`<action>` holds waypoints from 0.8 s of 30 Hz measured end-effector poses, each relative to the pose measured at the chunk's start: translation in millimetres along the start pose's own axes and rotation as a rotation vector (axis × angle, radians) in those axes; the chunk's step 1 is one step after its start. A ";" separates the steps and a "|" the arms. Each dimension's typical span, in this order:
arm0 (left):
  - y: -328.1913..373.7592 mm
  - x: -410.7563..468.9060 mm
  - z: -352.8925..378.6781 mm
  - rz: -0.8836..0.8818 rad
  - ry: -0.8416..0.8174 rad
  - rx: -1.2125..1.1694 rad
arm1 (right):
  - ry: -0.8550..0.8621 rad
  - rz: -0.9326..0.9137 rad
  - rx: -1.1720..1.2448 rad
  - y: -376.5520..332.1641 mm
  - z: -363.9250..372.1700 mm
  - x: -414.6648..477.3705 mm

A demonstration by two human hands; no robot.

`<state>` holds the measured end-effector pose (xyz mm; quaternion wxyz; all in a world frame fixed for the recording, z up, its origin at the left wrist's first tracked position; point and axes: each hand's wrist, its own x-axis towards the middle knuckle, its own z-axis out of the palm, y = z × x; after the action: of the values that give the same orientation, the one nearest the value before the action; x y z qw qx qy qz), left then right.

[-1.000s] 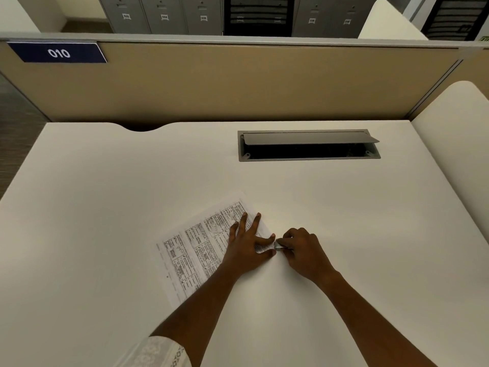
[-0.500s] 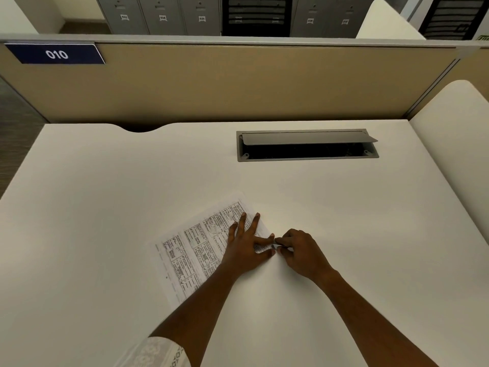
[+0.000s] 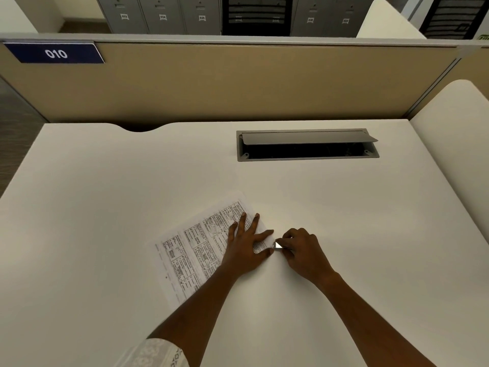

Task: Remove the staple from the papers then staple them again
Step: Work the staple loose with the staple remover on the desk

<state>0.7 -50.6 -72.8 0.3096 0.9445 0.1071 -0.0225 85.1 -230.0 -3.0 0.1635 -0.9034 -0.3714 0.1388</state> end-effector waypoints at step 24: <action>-0.9 2.3 -3.9 -0.011 -0.087 0.041 | 0.007 0.031 0.009 0.9 -1.3 5.7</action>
<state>2.6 -47.2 -70.4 0.2943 0.9483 0.0982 -0.0673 90.1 -226.8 -2.8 0.1665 -0.9088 -0.3560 0.1399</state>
